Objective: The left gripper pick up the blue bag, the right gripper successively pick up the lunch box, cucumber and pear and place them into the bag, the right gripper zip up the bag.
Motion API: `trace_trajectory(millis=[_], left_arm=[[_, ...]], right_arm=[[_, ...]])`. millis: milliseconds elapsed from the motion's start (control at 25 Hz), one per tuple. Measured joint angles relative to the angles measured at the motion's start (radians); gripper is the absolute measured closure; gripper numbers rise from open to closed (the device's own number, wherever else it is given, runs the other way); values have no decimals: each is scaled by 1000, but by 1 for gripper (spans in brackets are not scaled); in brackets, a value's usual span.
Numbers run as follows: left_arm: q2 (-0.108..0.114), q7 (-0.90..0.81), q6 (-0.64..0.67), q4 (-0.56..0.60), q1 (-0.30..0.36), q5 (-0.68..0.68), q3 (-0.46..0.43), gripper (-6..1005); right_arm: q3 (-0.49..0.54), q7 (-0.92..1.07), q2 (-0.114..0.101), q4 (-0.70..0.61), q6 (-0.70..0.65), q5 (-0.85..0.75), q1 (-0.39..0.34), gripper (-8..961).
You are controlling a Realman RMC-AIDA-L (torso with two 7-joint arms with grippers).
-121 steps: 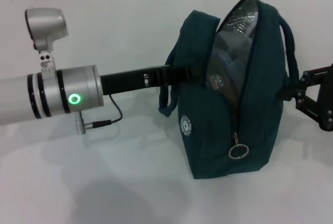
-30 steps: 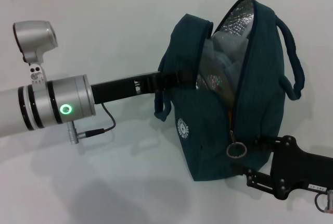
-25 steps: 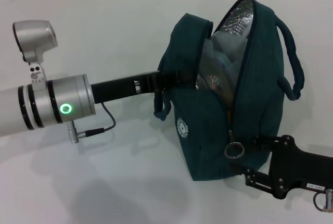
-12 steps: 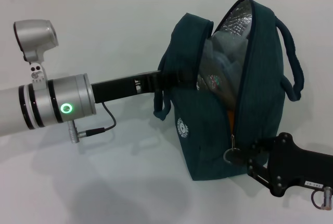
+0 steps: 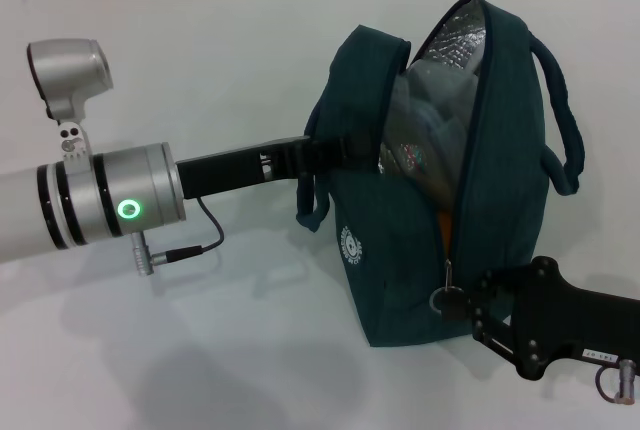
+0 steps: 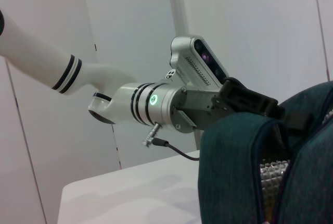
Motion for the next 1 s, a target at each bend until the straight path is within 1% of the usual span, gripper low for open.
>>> trace_trajectory(millis=[360, 560, 840, 960, 1000], left_arm=[[0, 0, -1, 0, 1, 0, 0, 905], [1, 3, 4, 0, 6, -1, 4, 902], [2, 37, 28, 0, 14, 2, 6, 899], [2, 43, 29, -1, 22, 2, 4, 898], [2, 49, 30, -1, 30, 0, -1, 827]], right_arm=[[0, 0, -3, 0, 1, 0, 0, 858], [5, 1, -6, -4, -8, 0, -7, 944], [11, -8, -9, -8, -56, 0, -18, 944], [31, -12, -11, -10, -100, 0, -36, 944], [41, -13, -12, -10, -114, 0, -41, 944]])
